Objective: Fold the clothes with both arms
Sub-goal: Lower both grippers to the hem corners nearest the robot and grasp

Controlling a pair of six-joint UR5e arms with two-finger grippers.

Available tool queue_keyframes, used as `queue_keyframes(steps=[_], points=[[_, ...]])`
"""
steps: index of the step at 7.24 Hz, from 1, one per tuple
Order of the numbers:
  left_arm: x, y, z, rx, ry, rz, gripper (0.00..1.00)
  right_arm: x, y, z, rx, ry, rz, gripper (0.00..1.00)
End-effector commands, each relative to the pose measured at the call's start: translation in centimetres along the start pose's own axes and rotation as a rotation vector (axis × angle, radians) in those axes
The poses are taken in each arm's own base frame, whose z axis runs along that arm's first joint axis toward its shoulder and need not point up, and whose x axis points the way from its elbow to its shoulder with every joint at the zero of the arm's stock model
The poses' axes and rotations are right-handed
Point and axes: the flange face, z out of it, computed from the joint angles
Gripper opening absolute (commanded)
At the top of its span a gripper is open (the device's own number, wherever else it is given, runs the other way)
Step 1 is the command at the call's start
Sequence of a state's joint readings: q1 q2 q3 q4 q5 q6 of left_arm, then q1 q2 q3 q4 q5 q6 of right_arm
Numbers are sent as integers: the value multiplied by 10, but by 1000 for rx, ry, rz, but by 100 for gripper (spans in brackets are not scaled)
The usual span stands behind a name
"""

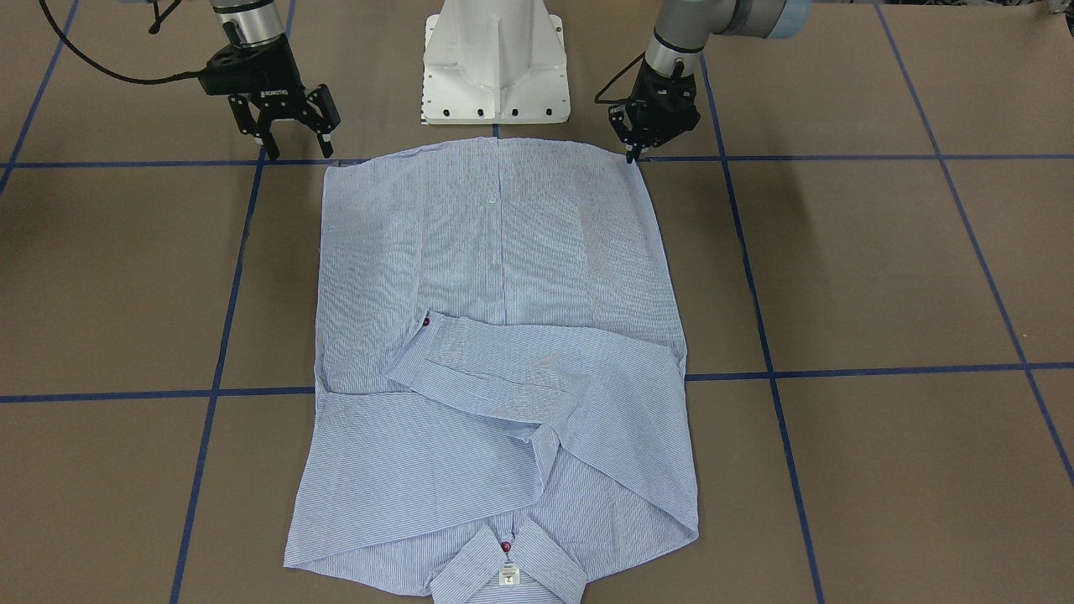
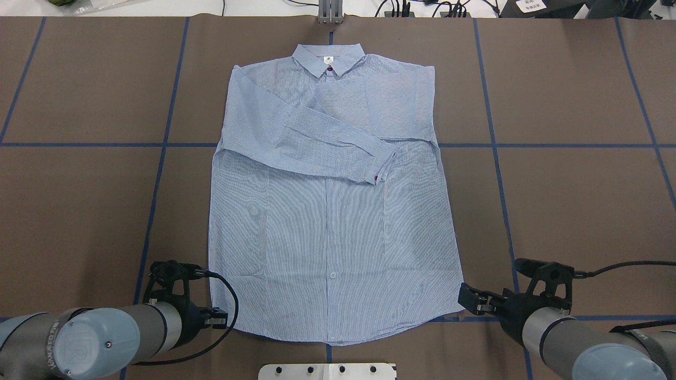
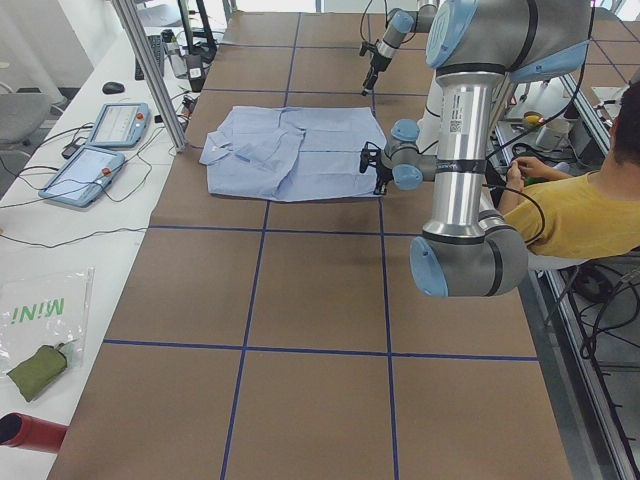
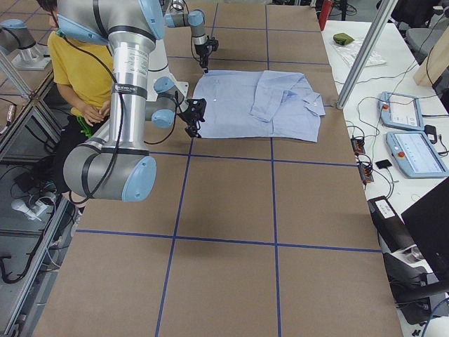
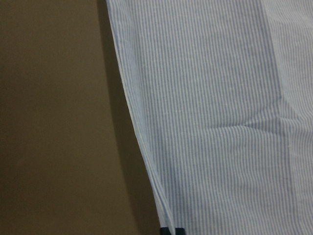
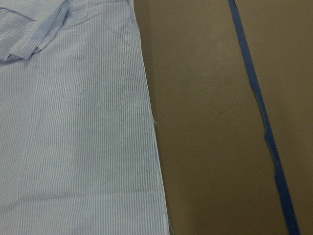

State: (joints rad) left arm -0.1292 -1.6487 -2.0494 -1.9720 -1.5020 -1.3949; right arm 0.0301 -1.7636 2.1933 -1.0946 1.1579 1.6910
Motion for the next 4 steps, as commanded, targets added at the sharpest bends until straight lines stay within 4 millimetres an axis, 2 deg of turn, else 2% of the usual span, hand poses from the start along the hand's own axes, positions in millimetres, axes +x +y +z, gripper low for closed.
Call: queue_keyframes(steps=[1,2,4], points=[[3,0,-1,8,8,-1,0,2,14,8,11,-36,45,69],[3,-3,-2,30,5,-1,0,-4,21,8,9,-45,45,61],[2,-3,-2,33,3,-2,0,-8,33,34,29,-25,32,61]])
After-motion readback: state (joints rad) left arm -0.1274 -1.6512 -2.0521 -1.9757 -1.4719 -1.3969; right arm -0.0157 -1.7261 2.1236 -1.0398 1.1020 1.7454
